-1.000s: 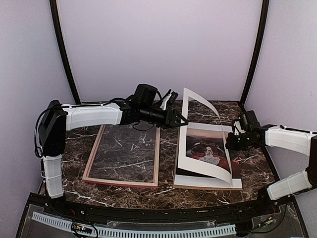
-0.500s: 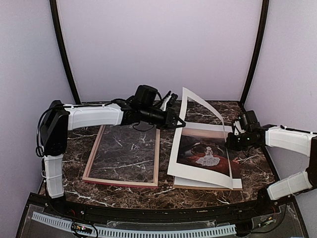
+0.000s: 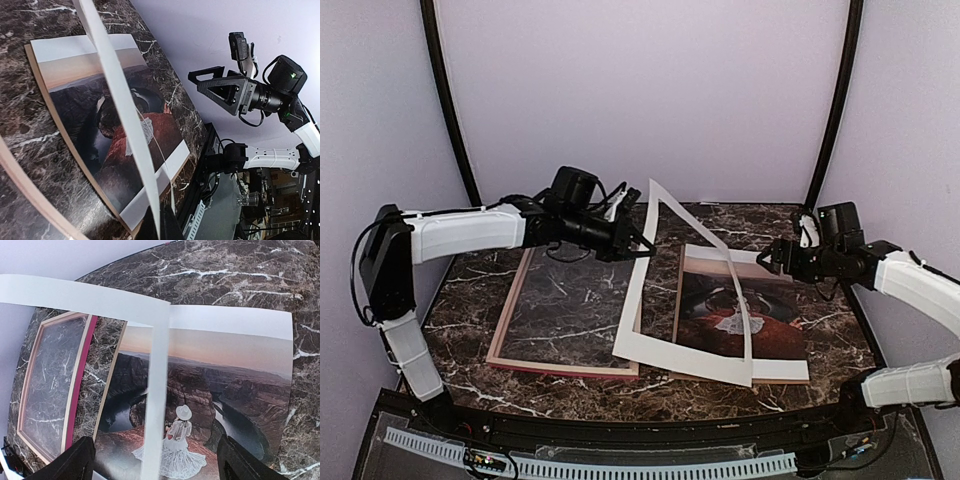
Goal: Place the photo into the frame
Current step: Pick up the mat board from the photo, then place the mat board on the glass panel.
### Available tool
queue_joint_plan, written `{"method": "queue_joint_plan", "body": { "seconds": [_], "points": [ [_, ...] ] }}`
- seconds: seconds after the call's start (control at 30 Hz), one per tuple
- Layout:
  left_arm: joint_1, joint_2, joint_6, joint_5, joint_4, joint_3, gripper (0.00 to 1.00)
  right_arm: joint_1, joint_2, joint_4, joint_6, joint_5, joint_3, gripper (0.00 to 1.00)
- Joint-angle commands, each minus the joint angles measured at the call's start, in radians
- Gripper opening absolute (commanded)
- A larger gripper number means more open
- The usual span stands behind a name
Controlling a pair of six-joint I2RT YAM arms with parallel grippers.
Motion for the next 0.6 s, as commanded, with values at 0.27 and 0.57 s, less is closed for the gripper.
{"method": "queue_joint_plan", "body": {
  "seconds": [0.27,0.57],
  "points": [
    [0.365,-0.386,0.358,-0.065,-0.575,-0.143,0.00,0.008,0.098,0.079,-0.011,-0.041,0.008,0.84],
    [0.532,-0.287,0.528,-0.256,-0.769,-0.132,0.00,0.009,0.197,0.115,-0.031,-0.050,0.015,0.82]
  ]
}}
